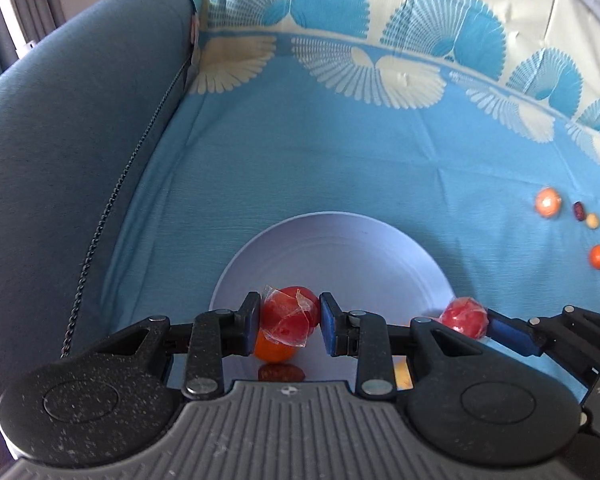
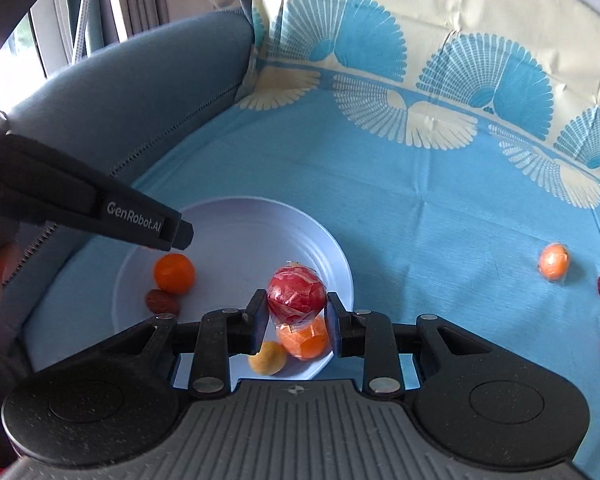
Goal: Organize fruits
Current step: 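Withdraw both open tools from the plate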
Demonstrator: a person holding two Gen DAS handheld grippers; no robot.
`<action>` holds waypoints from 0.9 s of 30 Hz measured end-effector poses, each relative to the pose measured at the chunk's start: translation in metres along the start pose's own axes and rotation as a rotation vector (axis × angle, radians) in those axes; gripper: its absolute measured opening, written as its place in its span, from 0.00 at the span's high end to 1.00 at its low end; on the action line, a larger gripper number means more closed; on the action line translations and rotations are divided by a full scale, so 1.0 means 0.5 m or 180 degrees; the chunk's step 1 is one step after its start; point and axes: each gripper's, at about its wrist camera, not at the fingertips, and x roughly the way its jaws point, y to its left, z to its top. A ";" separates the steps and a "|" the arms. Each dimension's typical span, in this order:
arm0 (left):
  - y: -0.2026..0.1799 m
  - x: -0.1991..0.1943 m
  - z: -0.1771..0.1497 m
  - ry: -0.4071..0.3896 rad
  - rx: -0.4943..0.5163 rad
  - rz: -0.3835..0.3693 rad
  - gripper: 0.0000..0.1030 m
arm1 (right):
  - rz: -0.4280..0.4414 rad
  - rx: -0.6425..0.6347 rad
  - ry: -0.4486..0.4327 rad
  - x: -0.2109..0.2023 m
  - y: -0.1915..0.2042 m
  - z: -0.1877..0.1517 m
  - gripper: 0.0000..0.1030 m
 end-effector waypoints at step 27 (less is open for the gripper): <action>0.009 -0.261 -0.190 0.0140 0.0088 0.0406 0.00 | -0.0062 0.0438 0.0042 -0.290 0.056 -0.076 0.01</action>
